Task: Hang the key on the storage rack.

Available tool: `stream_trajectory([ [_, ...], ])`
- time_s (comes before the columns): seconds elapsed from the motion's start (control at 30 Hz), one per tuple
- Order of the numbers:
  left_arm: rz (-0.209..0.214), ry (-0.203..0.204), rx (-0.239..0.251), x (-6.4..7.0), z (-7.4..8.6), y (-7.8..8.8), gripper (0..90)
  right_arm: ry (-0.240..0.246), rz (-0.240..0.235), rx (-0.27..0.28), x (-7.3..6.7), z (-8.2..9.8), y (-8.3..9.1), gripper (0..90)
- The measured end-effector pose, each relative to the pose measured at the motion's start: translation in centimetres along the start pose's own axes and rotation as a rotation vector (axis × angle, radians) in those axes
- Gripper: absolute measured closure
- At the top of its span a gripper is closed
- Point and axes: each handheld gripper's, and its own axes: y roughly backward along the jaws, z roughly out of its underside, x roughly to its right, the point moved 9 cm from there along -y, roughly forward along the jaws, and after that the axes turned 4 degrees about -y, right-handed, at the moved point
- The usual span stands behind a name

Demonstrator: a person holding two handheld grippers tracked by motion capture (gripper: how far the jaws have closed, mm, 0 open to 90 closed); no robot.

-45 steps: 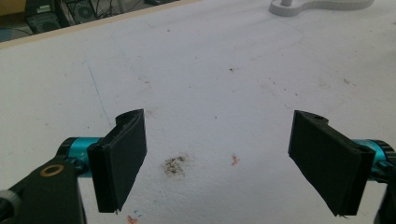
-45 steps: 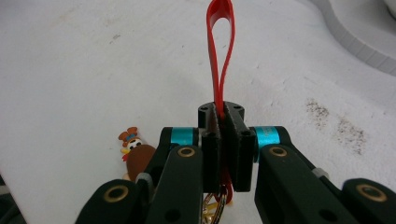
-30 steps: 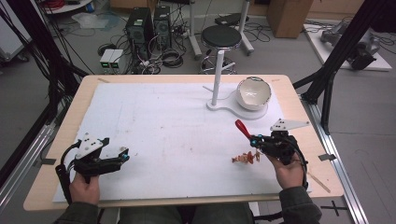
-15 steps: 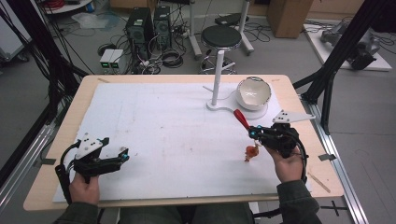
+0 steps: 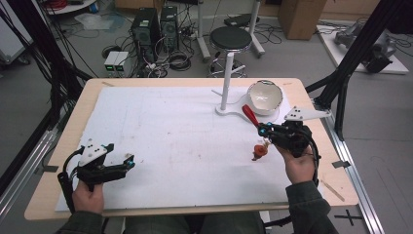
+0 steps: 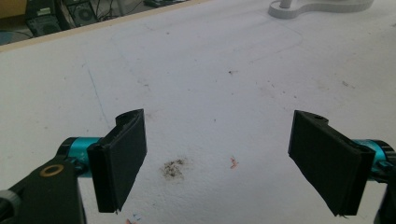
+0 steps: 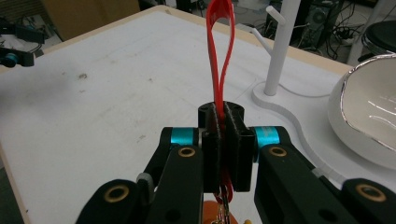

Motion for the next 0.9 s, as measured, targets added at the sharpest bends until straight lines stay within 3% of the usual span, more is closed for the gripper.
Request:
stream_trajectory([
  [0.9,-0.001,0.002,0.003,0.0,0.0,0.0,19.8,0.004,0.008,0.043,0.6,-3.8,-1.3,85.7],
])
